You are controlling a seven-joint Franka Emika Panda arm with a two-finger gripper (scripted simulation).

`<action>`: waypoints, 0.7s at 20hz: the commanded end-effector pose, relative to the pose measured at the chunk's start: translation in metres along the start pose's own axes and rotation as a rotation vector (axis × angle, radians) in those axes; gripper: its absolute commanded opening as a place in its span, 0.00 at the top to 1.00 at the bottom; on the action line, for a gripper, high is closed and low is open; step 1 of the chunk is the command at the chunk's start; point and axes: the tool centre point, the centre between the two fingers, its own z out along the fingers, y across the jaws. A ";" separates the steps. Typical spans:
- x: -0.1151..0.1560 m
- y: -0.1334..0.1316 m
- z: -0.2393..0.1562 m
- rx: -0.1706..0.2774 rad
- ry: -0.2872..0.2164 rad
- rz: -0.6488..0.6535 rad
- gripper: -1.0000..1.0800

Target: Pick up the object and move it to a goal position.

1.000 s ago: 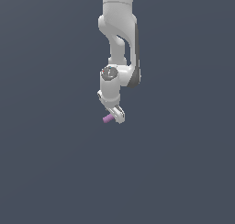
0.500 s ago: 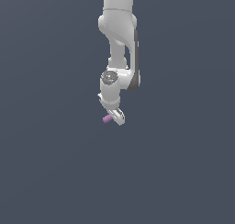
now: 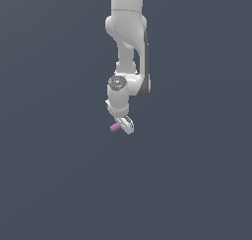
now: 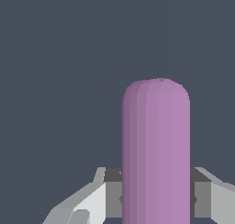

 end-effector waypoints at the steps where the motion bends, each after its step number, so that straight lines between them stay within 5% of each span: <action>1: -0.002 -0.001 -0.001 0.000 0.000 0.000 1.00; 14: -0.072 -0.027 -0.039 0.000 0.000 0.000 1.00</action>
